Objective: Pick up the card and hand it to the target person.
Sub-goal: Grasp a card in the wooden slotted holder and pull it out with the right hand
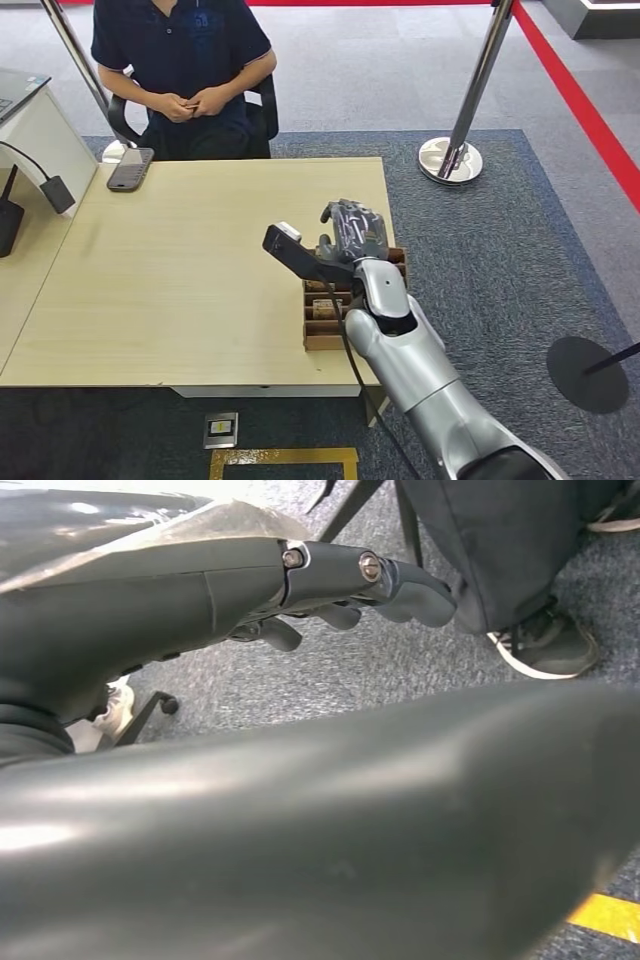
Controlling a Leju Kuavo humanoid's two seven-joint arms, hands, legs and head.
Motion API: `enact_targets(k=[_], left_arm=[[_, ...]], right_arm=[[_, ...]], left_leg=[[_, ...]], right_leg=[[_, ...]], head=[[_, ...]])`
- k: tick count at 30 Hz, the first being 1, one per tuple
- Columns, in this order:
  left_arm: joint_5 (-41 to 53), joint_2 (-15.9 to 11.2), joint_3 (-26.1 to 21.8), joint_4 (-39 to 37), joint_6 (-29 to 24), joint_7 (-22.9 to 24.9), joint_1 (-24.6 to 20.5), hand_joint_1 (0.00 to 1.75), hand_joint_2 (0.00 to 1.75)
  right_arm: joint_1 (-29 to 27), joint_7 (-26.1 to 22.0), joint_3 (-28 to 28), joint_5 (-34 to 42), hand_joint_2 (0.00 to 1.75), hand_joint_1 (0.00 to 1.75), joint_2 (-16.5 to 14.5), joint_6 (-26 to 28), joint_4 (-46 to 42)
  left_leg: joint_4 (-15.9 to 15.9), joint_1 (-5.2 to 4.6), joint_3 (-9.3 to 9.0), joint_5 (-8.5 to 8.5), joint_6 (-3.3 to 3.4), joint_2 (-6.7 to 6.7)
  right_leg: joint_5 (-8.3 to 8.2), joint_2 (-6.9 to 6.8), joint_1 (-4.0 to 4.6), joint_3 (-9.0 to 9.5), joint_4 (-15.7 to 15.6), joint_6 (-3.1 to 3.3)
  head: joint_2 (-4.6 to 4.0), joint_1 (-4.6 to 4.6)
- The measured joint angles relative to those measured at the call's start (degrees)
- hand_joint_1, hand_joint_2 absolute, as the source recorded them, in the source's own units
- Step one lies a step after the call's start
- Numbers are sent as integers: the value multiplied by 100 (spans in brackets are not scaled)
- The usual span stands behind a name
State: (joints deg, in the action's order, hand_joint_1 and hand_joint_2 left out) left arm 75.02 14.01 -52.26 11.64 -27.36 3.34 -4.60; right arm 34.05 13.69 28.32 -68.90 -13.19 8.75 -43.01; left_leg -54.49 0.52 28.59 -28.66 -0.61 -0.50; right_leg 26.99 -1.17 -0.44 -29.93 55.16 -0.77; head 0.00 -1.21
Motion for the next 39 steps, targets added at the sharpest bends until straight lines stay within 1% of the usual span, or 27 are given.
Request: enact_targets(k=[11,15,20,31,39], left_arm=[[-10,17,0,-1,-20,36,0,0,0],[-3,17,0,-1,-19,33,0,0,0],[19,17,0,-1,-18,31,1,0,0],[84,17,11,-1,-14,26,1,0,0],[99,15,36,-1,-14,2,2,0,0]], right_arm=[[227,105,21,-77,175,82,-204,-18,517],[282,157,21,-112,175,85,-258,-18,660],[333,298,21,-159,175,86,-277,-16,842],[329,401,21,-243,175,71,-278,-20,1022],[285,434,21,-266,175,72,-276,-98,1018]], left_leg=[[0,0,0,0,0,0],[0,0,0,0,0,0],[0,0,0,0,0,0],[0,0,0,0,0,0],[0,0,0,0,0,0]], right_leg=[[0,0,0,0,0,0],[0,0,0,-1,0,0],[0,0,0,0,0,0],[0,0,0,-1,0,0],[0,0,0,-1,0,0]], head=[[0,1],[0,1],[0,1],[0,1],[0,1]])
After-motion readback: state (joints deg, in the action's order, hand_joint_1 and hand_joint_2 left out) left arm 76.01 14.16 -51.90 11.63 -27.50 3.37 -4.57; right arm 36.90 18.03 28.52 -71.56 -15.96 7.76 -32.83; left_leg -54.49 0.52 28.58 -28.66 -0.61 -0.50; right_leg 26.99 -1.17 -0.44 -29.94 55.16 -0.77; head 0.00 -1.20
